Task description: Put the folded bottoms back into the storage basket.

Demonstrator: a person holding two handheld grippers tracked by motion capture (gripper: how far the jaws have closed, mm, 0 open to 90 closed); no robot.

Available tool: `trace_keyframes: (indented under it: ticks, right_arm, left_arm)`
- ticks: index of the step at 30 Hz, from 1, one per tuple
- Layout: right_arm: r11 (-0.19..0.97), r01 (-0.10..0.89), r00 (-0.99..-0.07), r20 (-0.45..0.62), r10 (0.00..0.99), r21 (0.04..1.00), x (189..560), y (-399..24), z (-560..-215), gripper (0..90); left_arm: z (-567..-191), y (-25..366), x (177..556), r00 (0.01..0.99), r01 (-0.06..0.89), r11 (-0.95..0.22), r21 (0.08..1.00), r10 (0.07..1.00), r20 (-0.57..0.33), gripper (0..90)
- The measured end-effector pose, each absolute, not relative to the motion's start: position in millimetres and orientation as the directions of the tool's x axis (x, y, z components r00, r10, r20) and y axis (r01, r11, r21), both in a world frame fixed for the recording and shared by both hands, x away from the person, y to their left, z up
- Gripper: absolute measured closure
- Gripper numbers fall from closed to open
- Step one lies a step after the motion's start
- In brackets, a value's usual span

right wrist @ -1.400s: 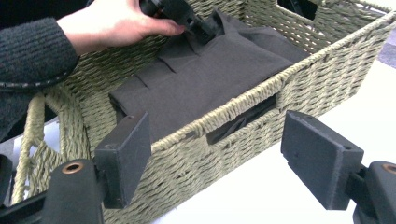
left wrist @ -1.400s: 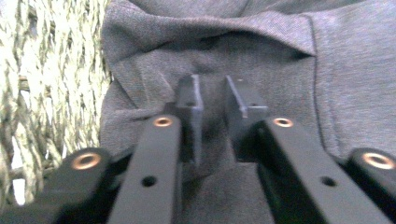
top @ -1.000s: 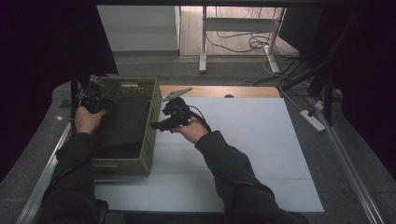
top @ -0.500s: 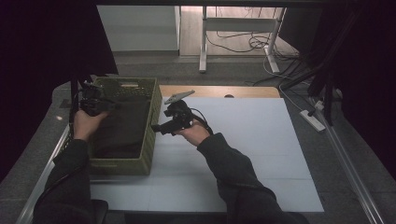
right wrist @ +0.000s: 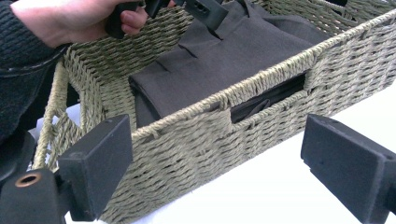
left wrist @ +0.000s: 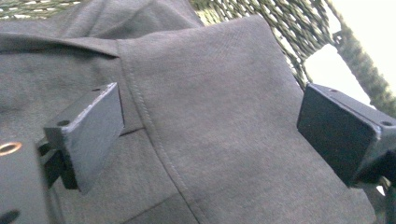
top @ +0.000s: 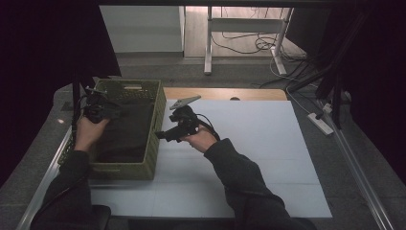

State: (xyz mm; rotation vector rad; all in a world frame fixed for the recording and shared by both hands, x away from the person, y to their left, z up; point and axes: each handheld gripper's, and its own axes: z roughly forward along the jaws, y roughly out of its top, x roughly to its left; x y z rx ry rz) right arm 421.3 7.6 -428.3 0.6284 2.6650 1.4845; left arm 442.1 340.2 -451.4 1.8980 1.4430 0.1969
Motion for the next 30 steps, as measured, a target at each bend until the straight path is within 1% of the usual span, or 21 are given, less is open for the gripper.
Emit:
trace_keyframes:
  ticks: [8,16,20,25,28,30]
  right_arm:
    - [0.493,0.307,-0.926,0.137,0.351,0.814,417,3,-429,6.8]
    - [0.501,0.284,-0.931,0.112,0.346,0.817,412,-5,-429,2.3]
    - [0.502,0.288,-0.929,0.111,0.353,0.815,410,-9,-429,0.0]
    - [0.517,0.278,-0.930,0.092,0.357,0.810,406,-15,-431,0.0]
    - [0.522,0.266,-0.931,0.075,0.357,0.811,404,-18,-431,0.0]
    - [0.520,0.259,-0.932,0.068,0.357,0.814,402,-20,-431,0.0]
  left_arm:
    - [-448,332,431,0.407,0.743,-0.133,0.656,0.867,-0.286,5.3]
    - [-444,321,418,0.481,0.695,-0.163,0.700,0.830,-0.284,1.8]
    - [-443,315,410,0.512,0.671,-0.181,0.719,0.814,-0.273,1.1]
    - [-443,309,400,0.540,0.650,-0.198,0.734,0.799,-0.263,0.7]
    - [-443,305,394,0.573,0.620,-0.215,0.755,0.782,-0.247,0.2]
    - [-443,302,391,0.591,0.615,-0.220,0.757,0.764,-0.258,0.0]
